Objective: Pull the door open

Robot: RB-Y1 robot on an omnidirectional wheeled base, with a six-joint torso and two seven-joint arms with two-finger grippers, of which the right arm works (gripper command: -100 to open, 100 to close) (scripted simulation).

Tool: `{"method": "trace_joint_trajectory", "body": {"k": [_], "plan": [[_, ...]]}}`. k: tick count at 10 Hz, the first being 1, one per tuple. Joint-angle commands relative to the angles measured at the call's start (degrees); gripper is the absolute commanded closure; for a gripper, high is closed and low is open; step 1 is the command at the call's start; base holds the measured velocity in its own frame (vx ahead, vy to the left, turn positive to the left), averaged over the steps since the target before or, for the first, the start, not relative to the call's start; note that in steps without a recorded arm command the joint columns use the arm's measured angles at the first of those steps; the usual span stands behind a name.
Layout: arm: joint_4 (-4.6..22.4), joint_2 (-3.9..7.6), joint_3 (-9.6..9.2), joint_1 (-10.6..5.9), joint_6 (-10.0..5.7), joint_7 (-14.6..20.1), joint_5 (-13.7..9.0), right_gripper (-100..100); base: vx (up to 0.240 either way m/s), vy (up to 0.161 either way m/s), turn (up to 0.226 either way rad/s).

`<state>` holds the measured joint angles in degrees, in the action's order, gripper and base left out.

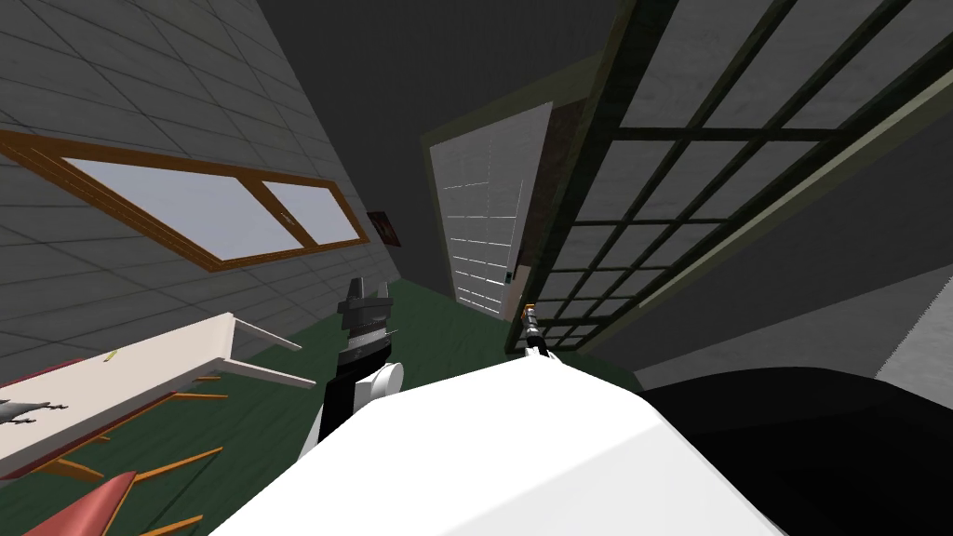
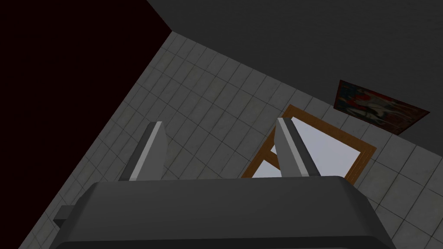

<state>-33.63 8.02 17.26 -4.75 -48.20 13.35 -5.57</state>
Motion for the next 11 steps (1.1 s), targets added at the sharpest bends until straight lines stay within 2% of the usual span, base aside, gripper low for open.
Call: {"method": "trace_joint_trajectory", "body": {"k": [1, 7, 8, 10, 11], "plan": [[0.0, -0.05, -0.24, -0.11, -0.05, 1.8, -0.5, -100, -0.055, -0.004, 0.094], [0.3, -0.30, -1.54, -0.69, -0.30, 10.6, -3.4, -100, -0.073, -0.036, 0.064], [0.3, -0.30, -1.54, -0.69, -0.30, 11.1, -3.4, -100, -0.064, -0.033, 0.030], [0.4, -0.42, -2.17, -0.97, -0.42, 14.7, -4.8, -100, -0.069, -0.038, 0.078], [0.4, -0.42, -2.17, -0.97, -0.42, 15.3, -4.8, -100, -0.057, -0.035, 0.046]]}}
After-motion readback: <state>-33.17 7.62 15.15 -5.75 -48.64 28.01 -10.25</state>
